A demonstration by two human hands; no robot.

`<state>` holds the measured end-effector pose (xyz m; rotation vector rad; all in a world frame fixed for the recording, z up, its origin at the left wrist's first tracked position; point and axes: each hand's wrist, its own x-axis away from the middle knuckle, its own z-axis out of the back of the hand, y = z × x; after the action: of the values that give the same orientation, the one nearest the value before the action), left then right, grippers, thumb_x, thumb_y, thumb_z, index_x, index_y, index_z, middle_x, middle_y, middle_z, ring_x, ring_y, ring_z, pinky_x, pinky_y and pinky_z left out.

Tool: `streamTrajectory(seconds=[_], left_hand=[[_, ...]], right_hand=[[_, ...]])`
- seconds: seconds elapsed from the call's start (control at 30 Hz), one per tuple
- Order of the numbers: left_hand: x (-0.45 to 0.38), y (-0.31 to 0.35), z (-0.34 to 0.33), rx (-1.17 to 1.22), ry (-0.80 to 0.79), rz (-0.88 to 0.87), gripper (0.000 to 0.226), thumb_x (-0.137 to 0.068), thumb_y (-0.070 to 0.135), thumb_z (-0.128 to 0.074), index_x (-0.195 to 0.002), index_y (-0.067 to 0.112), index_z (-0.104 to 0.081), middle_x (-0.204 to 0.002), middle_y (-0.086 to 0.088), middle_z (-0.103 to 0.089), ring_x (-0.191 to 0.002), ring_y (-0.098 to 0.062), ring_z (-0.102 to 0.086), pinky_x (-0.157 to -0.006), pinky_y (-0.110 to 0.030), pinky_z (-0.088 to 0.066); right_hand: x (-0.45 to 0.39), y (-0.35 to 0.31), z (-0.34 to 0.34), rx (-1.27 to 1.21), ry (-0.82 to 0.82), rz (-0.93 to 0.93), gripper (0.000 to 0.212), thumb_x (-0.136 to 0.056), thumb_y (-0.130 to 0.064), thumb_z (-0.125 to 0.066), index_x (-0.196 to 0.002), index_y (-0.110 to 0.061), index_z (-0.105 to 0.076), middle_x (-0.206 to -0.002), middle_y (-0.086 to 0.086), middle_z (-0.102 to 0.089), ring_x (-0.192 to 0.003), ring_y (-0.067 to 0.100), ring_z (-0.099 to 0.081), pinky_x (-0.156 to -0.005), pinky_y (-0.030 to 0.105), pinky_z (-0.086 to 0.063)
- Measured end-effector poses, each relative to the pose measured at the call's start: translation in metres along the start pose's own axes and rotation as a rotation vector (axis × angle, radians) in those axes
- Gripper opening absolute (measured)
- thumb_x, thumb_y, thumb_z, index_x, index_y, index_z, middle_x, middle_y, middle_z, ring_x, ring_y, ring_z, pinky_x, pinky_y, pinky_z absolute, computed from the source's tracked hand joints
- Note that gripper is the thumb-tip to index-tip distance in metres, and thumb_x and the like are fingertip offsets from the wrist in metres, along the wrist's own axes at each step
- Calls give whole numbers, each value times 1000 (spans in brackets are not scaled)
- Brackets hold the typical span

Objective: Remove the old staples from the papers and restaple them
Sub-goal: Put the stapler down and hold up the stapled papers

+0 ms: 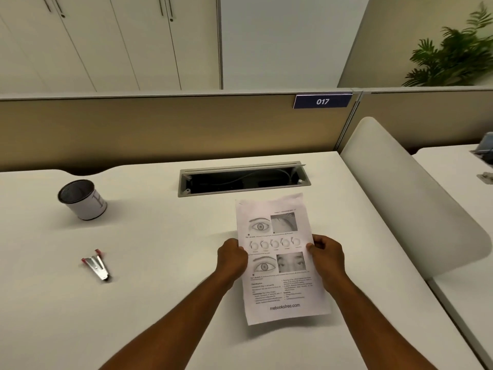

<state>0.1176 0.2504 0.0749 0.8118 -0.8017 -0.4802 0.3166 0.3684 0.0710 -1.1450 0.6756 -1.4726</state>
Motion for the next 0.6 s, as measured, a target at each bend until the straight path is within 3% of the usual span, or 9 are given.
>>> streamTrajectory(seconds=[0.1, 0.2, 0.27, 0.3, 0.33, 0.4, 0.47, 0.6], left_hand=[[-14, 16, -22, 29, 24, 22, 23, -92, 5, -46, -70, 10, -48, -89, -10, -72, -72, -24, -65, -67, -43, -62], [-29, 33, -41, 69, 37, 70, 23, -89, 2, -52, -68, 9, -49, -85, -15, -73, -69, -29, -65, -73, -52, -64], [-46, 46, -60, 75, 68, 90, 32, -87, 0, -55, -58, 9, -46, -66, -9, -66, -56, -23, -58, -55, -40, -62], [-52, 51, -67, 70, 89, 98, 38, -85, 0, -57, -51, 12, -44, -57, -4, -59, -50, -21, -54, -46, -31, -53], [-61, 55, -74, 65, 108, 104, 40, -83, 1, -60, -48, 15, -47, -54, 0, -56, -49, -21, -54, -47, -26, -48], [-71, 63, -82, 64, 120, 114, 20, -81, 8, -68, -63, 16, -67, -70, -2, -69, -66, -28, -69, -62, -28, -57], [-82, 68, -92, 63, 134, 124, 6, -80, 13, -75, -79, 18, -72, -88, -2, -76, -82, -30, -75, -78, -39, -64], [-98, 70, -103, 27, 145, 102, 9, -79, 15, -80, -81, 17, -71, -89, -3, -76, -83, -29, -75, -81, -44, -64]], right_hand=[[-32, -1, 14, 30, 26, -7, 20, -95, -8, -64, -97, -26, -74, -93, -4, -77, -84, 22, -73, -75, 35, -60], [-65, -3, 25, 62, 46, -23, 18, -93, -7, -67, -104, -17, -77, -95, 0, -77, -87, 25, -73, -80, 37, -60], [-97, -5, 32, 100, 65, -33, 21, -89, -8, -70, -107, -16, -78, -95, 0, -76, -92, 25, -71, -88, 37, -58], [-108, -7, 34, 120, 76, -41, 22, -88, -9, -72, -107, -18, -77, -94, -1, -75, -92, 24, -70, -87, 36, -57], [-121, -7, 36, 141, 83, -48, 23, -86, -9, -73, -106, -20, -77, -92, -3, -75, -92, 23, -70, -86, 35, -56], [-139, -6, 38, 183, 87, -52, 24, -84, -11, -74, -105, -23, -75, -91, -4, -75, -92, 23, -69, -87, 37, -56], [-155, -2, 40, 221, 87, -53, 25, -83, -12, -75, -104, -24, -75, -92, -3, -75, -92, 23, -70, -89, 39, -56], [-174, 6, 40, 277, 96, -38, 23, -84, -14, -77, -104, -24, -75, -100, 0, -76, -94, 24, -69, -90, 40, -56]])
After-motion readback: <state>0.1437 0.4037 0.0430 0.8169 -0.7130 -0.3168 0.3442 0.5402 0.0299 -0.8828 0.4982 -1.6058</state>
